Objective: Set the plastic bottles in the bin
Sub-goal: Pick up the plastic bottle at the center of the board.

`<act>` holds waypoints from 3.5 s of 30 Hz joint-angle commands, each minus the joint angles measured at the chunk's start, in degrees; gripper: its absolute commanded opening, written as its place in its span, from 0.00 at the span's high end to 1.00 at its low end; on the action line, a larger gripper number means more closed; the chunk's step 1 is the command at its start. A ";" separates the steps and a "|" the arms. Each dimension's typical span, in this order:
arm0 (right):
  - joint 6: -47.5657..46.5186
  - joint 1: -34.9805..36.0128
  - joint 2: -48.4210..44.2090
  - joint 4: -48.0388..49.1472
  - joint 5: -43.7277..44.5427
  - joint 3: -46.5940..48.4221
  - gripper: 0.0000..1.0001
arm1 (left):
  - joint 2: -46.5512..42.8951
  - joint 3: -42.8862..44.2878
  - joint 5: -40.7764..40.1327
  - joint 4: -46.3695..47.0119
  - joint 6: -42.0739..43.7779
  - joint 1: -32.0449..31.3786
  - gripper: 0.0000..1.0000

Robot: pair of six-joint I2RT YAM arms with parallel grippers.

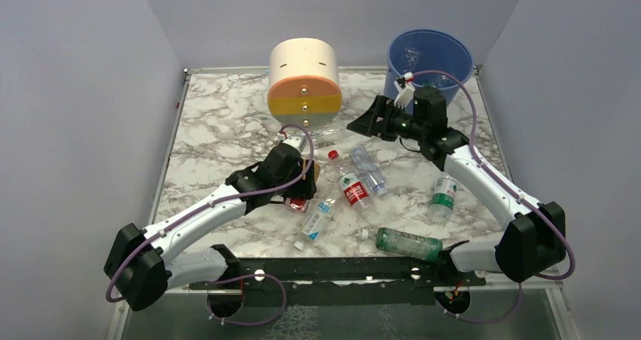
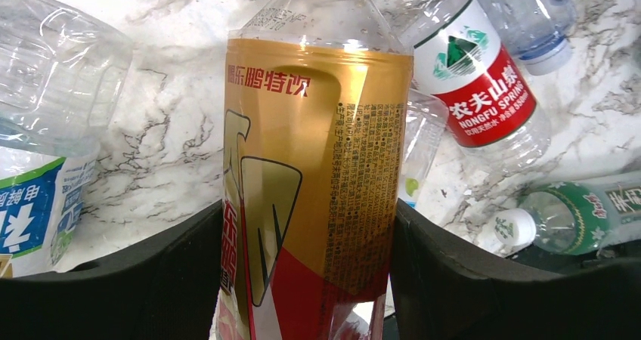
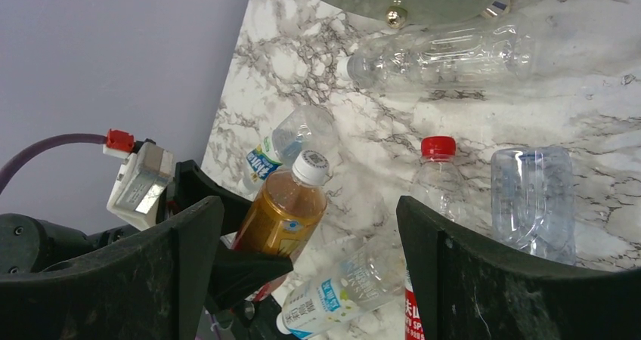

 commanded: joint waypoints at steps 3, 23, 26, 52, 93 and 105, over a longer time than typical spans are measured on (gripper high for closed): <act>0.47 0.50 0.97 0.98 -1.87 1.65 0.12 | -2.87 2.85 5.10 1.15 0.84 -0.22 0.42; 0.51 0.97 2.28 1.51 -1.96 1.87 0.12 | -5.39 1.66 12.50 7.03 1.94 -0.22 0.42; 0.64 0.99 2.88 1.92 -2.29 1.78 0.12 | -5.47 1.44 13.40 7.46 2.13 -0.22 0.42; 1.99 8.61 8.46 0.79 -3.27 3.91 0.06 | -5.11 1.01 15.61 13.17 2.33 -0.18 0.43; 3.11 15.98 10.21 1.01 -3.08 3.14 0.38 | -6.40 -0.84 9.65 13.97 2.77 -0.19 0.41; 2.98 16.01 9.43 1.54 -2.60 2.17 0.50 | -6.46 -0.84 9.03 13.52 2.21 -0.18 0.22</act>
